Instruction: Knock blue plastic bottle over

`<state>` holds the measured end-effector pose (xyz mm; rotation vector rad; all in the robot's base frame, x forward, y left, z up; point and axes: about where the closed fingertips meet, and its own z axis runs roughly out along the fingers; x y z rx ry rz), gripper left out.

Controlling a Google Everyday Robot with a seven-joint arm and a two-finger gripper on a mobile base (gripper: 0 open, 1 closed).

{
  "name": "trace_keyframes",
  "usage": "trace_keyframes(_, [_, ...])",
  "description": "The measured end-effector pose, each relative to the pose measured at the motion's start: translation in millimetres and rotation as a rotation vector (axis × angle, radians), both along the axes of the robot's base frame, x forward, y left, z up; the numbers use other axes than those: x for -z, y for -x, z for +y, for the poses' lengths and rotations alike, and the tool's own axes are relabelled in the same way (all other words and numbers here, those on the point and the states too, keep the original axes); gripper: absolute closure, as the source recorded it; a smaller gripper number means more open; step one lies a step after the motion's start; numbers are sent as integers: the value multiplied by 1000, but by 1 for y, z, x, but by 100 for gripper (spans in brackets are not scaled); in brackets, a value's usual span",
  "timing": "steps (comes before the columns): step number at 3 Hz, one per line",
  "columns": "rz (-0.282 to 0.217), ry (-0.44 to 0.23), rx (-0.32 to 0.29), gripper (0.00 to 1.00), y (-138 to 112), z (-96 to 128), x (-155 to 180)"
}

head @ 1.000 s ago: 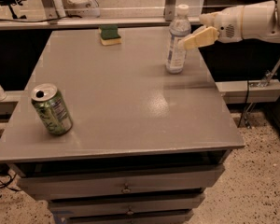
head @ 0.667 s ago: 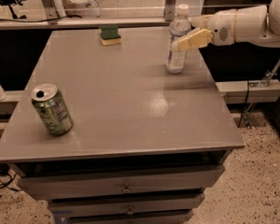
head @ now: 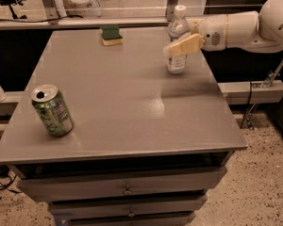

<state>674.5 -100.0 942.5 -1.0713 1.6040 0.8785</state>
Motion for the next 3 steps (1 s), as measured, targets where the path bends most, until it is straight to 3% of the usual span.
trace_keyframes(3, [32,-44,-106,0,43,30,-6])
